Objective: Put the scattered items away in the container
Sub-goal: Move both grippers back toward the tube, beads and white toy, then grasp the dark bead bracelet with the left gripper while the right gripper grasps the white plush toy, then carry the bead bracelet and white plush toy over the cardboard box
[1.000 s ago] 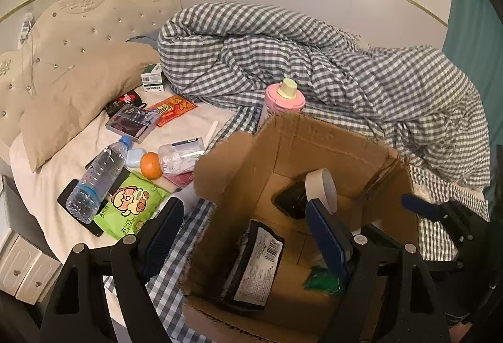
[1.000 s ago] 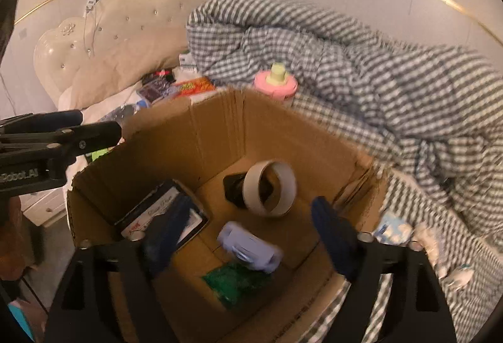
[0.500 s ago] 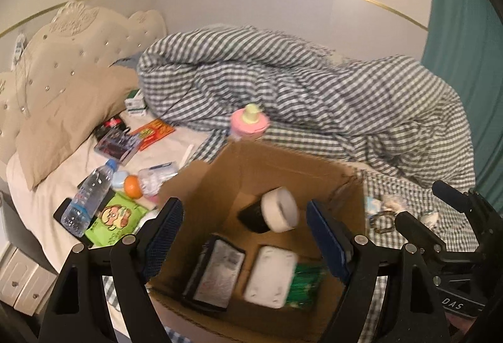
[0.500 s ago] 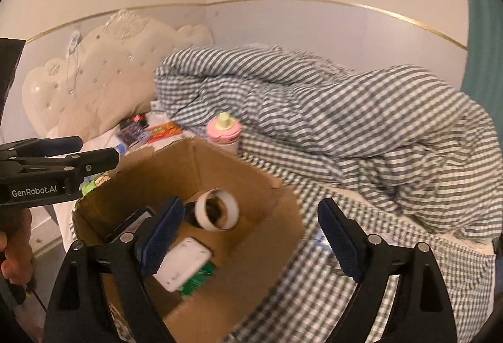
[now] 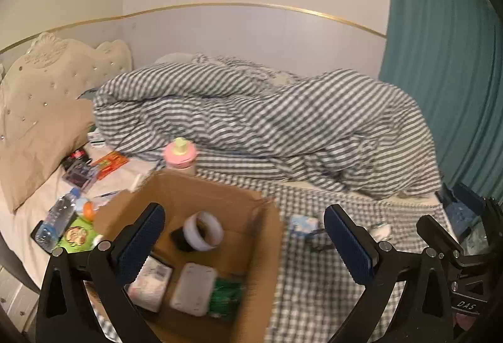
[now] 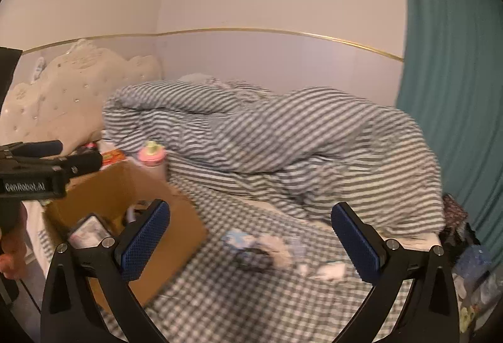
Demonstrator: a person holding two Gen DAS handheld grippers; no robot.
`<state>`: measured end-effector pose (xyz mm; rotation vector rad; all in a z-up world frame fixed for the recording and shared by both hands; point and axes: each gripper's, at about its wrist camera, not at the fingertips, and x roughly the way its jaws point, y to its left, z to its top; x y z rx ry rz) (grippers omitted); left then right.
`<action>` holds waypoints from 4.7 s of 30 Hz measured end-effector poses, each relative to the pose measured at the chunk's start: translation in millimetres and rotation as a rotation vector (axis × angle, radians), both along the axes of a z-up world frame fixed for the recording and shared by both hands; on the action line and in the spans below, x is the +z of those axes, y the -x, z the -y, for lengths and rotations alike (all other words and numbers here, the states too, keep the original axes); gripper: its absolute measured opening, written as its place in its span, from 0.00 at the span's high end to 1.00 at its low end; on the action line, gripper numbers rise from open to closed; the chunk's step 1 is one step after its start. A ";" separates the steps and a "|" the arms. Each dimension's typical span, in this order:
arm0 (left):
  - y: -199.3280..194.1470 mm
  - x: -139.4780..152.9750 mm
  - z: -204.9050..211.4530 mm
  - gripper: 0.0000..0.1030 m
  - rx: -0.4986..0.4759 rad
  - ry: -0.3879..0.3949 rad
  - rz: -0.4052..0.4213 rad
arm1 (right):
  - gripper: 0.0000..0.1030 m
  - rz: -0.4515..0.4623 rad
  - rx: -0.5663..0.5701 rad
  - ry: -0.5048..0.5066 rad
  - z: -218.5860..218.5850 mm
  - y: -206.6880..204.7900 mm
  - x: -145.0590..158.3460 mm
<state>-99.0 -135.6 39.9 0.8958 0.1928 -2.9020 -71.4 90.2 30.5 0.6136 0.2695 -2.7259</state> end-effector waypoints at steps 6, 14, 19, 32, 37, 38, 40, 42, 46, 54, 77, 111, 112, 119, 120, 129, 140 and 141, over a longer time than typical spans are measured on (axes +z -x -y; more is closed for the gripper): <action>4.8 6.3 -48.0 0.00 -0.036 -0.008 -0.026 | 0.00 0.004 -0.074 0.037 -68.5 7.1 4.4; 23.7 -2.3 -97.8 0.00 -0.079 0.035 -0.007 | 0.00 0.051 -0.144 0.075 -123.4 23.1 -4.6; 37.0 -15.4 -111.3 0.00 -0.093 0.032 0.019 | 0.00 0.074 -0.148 0.059 -134.5 33.5 -15.6; 75.3 -85.6 -142.9 0.00 -0.153 0.068 0.134 | 0.00 0.169 -0.193 0.060 -149.5 71.0 -65.0; 91.7 -118.8 -145.9 0.00 -0.153 0.071 0.190 | 0.00 0.216 -0.201 0.048 -149.3 88.2 -88.9; 95.1 -124.9 -146.9 0.00 -0.154 0.070 0.199 | 0.00 0.225 -0.203 0.044 -149.2 91.4 -93.4; 102.0 -137.2 -147.2 0.00 -0.154 0.064 0.220 | 0.00 0.246 -0.205 0.039 -149.0 98.7 -103.1; 107.2 -147.6 -146.8 0.00 -0.157 0.058 0.238 | 0.00 0.267 -0.207 0.040 -148.8 106.0 -112.4; 117.7 -172.4 -148.8 0.00 -0.157 0.062 0.276 | 0.00 0.324 -0.202 0.047 -149.3 121.3 -137.3; 139.3 -210.3 -147.3 0.00 -0.161 0.068 0.338 | 0.00 0.419 -0.185 0.028 -150.9 136.6 -185.7; 201.6 -274.9 -139.6 0.28 -0.118 0.028 0.431 | 0.00 0.481 -0.172 0.034 -139.0 183.5 -229.9; 173.0 -231.4 -135.8 0.89 -0.193 0.021 0.341 | 0.37 0.545 -0.190 0.057 -126.3 214.6 -269.1; 172.4 -230.3 -135.9 0.89 -0.193 0.023 0.339 | 0.37 0.544 -0.189 0.060 -127.1 212.9 -267.8; 165.3 -220.9 -139.0 0.89 -0.192 0.023 0.326 | 0.37 0.524 -0.191 0.079 -133.3 199.6 -252.0; 163.8 -218.3 -140.2 0.89 -0.194 0.024 0.322 | 0.37 0.520 -0.191 0.080 -133.9 198.1 -248.6; 142.9 -184.4 -150.9 0.89 -0.205 0.033 0.268 | 0.37 0.457 -0.172 0.088 -135.7 167.9 -207.1; 98.1 -128.4 -154.0 0.89 -0.208 0.043 0.180 | 0.37 0.367 -0.123 0.102 -122.2 112.7 -151.2; 93.9 -123.2 -153.7 0.89 -0.206 0.047 0.171 | 0.37 0.358 -0.120 0.101 -121.2 108.1 -146.4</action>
